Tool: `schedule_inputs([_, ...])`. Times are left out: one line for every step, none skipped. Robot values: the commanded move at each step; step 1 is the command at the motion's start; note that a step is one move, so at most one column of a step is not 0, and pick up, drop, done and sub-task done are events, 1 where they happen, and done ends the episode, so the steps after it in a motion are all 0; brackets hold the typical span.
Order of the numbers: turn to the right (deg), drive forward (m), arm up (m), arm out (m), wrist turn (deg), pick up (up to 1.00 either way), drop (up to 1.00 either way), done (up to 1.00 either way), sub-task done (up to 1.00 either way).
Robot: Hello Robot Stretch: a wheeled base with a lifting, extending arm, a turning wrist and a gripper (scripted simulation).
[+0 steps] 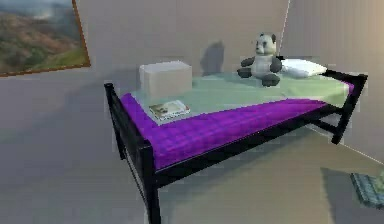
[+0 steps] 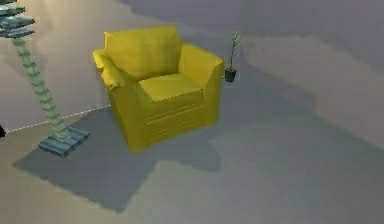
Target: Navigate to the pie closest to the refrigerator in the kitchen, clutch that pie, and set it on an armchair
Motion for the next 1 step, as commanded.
schedule_inputs([45.0,0.00,0.00,0.00,0.0,0.00,0.00,0.00,0.00])
